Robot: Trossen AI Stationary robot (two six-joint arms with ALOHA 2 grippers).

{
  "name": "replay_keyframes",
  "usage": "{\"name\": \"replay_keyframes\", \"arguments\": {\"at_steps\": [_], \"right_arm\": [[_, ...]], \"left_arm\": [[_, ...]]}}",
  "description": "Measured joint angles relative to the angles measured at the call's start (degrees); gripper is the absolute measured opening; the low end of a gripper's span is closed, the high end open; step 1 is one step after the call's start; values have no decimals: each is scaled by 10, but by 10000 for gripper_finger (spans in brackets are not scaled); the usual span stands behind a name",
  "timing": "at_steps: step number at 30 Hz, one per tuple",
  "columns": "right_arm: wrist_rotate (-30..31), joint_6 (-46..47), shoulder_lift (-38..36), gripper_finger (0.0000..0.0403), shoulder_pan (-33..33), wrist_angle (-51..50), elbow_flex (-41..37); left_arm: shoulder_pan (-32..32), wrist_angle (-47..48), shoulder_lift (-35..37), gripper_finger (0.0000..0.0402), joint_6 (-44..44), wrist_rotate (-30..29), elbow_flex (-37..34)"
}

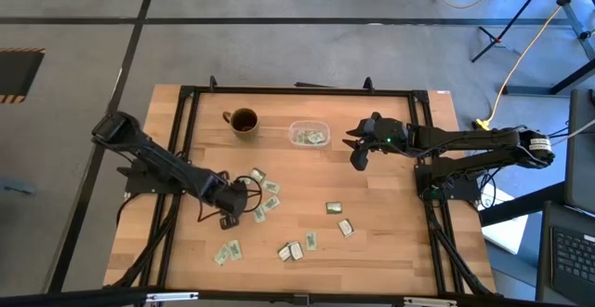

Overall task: Pick and place Stevia / Truvia into bins
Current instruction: Put the stevia packet into the transparent container

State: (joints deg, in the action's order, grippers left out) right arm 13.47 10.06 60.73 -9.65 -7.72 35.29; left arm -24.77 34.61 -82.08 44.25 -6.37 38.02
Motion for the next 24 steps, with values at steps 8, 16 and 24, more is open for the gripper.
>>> {"name": "replay_keyframes", "arguments": {"at_steps": [8,16,24], "right_arm": [[0,0,0,147,0,0,0],[0,0,0,147,0,-1,0],[0,-1,0,147,0,-3,0]], "left_arm": [[0,-2,-31,62,0,10,3],[0,-3,-27,33,0,13,2],[5,7,-18,16,-35,13,20]]}}
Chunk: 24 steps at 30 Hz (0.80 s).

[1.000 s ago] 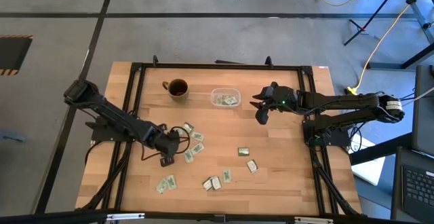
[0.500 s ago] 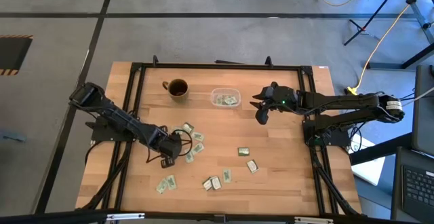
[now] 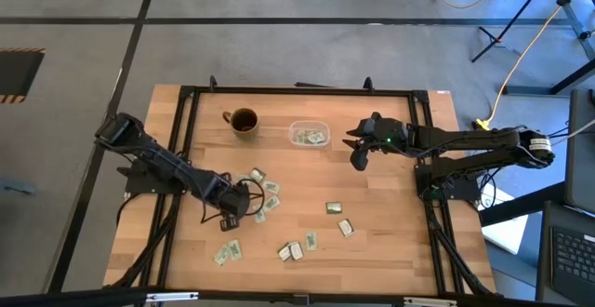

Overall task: Pick and place Stevia / Truvia into bins
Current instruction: Put the stevia packet into the transparent container

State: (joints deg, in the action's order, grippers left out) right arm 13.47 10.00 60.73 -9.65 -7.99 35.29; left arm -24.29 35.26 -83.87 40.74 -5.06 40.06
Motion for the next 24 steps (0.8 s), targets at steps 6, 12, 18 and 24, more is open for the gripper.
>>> {"name": "replay_keyframes", "arguments": {"at_steps": [6,12,18,24], "right_arm": [[0,-2,0,147,0,0,0],[0,-13,0,147,0,0,0],[0,-15,0,147,0,0,0],[0,-26,0,147,0,0,0]], "left_arm": [[28,-2,22,15,-65,-29,31],[104,-27,26,15,-207,-130,94],[211,-176,26,15,-369,-150,130],[308,-317,20,15,-490,-69,131]]}}
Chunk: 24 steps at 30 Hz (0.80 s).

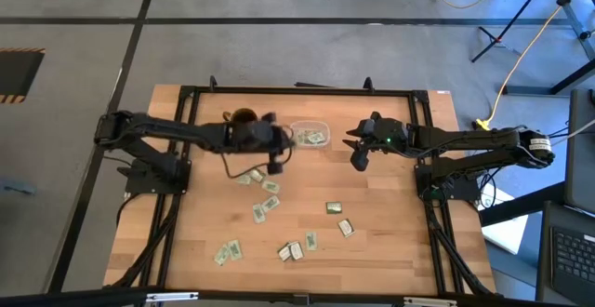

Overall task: Pick and place Stevia / Truvia into bins
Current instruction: Put the stevia packet into the transparent container

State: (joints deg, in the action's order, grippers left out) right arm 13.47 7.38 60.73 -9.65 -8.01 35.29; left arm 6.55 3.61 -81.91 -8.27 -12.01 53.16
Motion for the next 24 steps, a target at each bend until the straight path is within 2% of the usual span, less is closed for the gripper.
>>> {"name": "replay_keyframes", "arguments": {"at_steps": [7,13,20,24], "right_arm": [[0,-3,0,147,0,-2,0],[0,-2,0,147,0,-4,0],[0,-1,0,147,0,-4,0],[0,0,0,147,0,-4,0]], "left_arm": [[68,-77,-51,15,-44,46,0],[98,-99,-119,15,-63,47,0],[116,-125,-184,15,-51,47,-1],[116,-148,-208,15,-50,67,0]]}}
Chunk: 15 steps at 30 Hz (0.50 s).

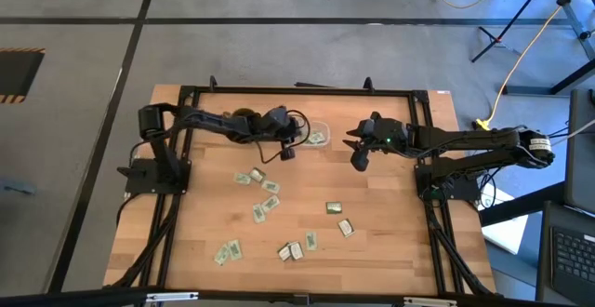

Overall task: Pick and place Stevia / Truvia into bins
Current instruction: Put the stevia packet into the transparent container

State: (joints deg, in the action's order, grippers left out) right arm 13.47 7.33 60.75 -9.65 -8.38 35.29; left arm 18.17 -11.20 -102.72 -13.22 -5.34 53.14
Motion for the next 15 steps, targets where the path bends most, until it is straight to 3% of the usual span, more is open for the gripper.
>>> {"name": "replay_keyframes", "arguments": {"at_steps": [15], "right_arm": [[0,1,0,147,0,-1,0]], "left_arm": [[3,-8,-16,24,0,-11,0]]}}
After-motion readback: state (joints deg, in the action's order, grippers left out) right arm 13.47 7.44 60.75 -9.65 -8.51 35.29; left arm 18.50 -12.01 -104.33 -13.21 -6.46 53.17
